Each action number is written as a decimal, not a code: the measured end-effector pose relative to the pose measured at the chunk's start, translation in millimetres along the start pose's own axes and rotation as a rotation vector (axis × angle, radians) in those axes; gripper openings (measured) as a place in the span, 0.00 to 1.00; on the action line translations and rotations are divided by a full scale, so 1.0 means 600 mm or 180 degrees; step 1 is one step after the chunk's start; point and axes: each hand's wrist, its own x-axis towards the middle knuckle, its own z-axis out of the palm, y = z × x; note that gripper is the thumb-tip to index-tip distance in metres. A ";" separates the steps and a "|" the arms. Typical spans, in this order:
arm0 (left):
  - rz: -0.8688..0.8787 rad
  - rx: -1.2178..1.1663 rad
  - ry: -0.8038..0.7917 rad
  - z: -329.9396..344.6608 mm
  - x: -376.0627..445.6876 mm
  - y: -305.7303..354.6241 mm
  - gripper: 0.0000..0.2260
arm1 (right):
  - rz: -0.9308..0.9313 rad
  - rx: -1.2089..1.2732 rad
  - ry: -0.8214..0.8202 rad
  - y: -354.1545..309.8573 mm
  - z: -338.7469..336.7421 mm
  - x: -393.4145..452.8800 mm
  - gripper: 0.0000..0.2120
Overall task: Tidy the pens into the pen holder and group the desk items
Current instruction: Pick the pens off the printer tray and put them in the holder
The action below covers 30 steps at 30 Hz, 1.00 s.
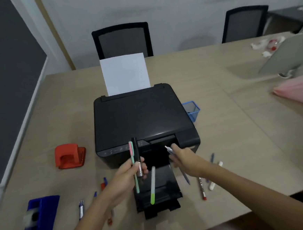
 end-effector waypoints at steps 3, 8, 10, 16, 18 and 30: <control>0.0349 -0.0142 -0.0281 0.098 0.043 0.062 0.11 | -0.0299 0.0391 0.0904 0.001 -0.107 -0.028 0.08; 0.0652 -0.0188 -0.0312 0.259 0.159 0.108 0.10 | 0.0431 0.1692 0.2178 0.098 -0.239 0.010 0.11; 0.0639 -0.0256 -0.0174 0.316 0.214 0.119 0.08 | 0.0734 0.2210 0.2309 0.140 -0.271 0.038 0.11; 0.0743 0.0089 0.0950 0.457 0.364 0.134 0.07 | 0.1186 0.3094 0.2232 0.281 -0.316 0.154 0.07; 0.0770 0.0336 0.1441 0.475 0.410 0.131 0.08 | 0.1258 0.3560 0.2271 0.305 -0.319 0.189 0.05; 0.0755 0.1549 0.2433 0.461 0.572 0.100 0.13 | 0.1401 0.2341 0.1524 0.362 -0.275 0.310 0.09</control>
